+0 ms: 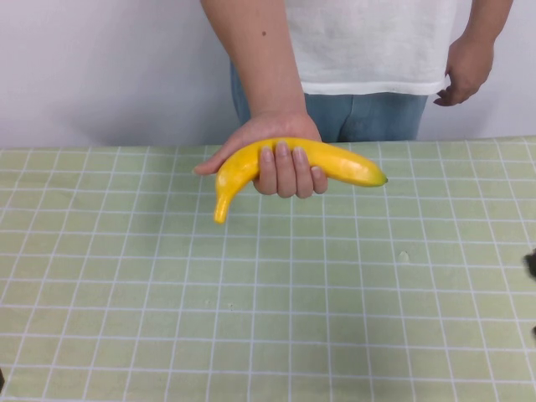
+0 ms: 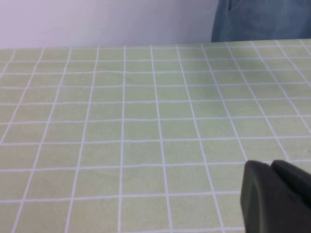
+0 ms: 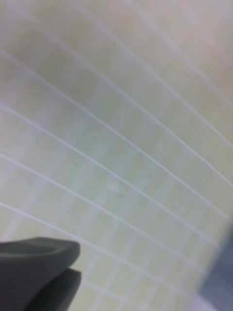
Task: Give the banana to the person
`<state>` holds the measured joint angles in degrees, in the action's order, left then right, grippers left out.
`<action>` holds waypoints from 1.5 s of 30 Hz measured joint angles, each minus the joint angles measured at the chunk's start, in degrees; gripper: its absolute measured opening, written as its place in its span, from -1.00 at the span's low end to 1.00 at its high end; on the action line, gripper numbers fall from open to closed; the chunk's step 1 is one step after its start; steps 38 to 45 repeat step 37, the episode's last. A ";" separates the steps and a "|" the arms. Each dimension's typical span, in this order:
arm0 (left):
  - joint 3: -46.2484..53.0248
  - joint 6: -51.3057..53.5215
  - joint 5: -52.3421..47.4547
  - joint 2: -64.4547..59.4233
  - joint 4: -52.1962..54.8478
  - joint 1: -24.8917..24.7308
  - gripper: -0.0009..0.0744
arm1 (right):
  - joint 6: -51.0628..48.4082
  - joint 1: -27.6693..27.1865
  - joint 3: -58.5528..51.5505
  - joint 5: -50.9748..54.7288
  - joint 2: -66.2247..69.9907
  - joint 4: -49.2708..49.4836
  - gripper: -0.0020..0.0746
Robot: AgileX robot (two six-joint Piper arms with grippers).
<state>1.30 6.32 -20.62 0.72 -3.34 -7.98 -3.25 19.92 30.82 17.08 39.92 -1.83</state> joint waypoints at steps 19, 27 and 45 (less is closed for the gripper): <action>0.00 0.00 0.00 0.00 0.00 0.00 -0.99 | 0.38 -23.73 -32.55 -0.72 -40.65 4.14 -0.96; 0.00 0.00 -0.08 0.10 0.00 0.00 -0.99 | 0.71 -24.94 -32.54 1.69 -41.79 3.12 -0.96; 0.00 0.00 -0.08 0.10 0.00 0.00 -0.99 | 0.71 -24.94 -32.54 1.69 -41.79 3.12 -0.96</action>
